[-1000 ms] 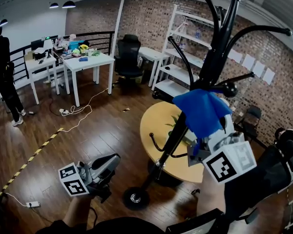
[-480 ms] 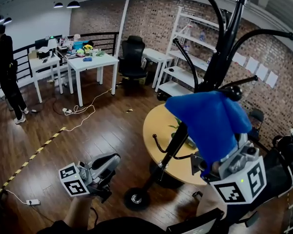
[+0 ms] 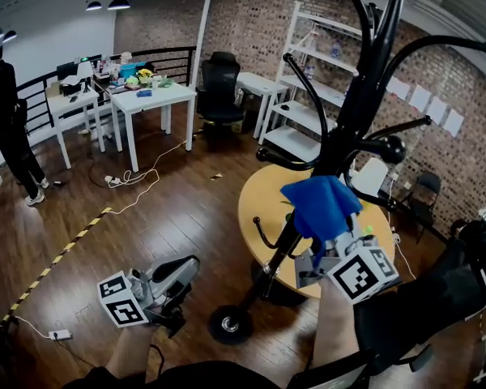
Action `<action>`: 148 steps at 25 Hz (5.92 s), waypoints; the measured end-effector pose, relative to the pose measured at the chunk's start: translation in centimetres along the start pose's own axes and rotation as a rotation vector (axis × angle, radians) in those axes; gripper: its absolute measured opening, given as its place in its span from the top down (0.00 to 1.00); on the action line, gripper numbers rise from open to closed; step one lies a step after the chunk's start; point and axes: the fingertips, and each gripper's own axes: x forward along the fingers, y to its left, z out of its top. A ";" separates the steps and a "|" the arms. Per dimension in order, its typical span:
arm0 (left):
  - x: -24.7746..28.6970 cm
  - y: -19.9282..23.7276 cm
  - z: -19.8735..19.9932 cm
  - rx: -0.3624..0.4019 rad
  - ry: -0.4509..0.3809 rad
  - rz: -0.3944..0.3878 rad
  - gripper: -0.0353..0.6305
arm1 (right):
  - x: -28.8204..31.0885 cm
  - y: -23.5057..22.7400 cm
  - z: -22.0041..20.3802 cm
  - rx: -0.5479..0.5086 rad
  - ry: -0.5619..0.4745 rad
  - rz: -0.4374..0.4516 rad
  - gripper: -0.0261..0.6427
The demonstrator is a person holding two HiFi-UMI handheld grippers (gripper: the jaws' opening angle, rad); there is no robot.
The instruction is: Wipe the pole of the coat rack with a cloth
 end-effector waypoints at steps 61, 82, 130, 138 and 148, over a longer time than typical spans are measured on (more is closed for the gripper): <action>-1.4 -0.1 0.6 0.013 -0.057 0.031 0.94 | -4.4 13.2 14.0 -0.157 -0.278 0.366 0.93; 0.1 0.7 -2.4 -0.058 0.027 0.029 0.94 | -5.8 -6.6 -8.7 0.114 0.079 -0.179 0.93; 3.8 -2.4 -1.2 0.039 0.030 -0.134 0.94 | -0.4 7.5 9.7 -0.453 -0.151 -0.015 0.93; 3.1 -2.3 -0.3 0.018 0.038 -0.174 0.94 | -3.4 15.0 13.4 -0.551 -0.273 0.088 0.93; 0.7 -1.6 -0.9 -0.061 0.072 -0.212 0.94 | -0.8 1.2 6.3 -0.561 -0.007 -0.335 0.93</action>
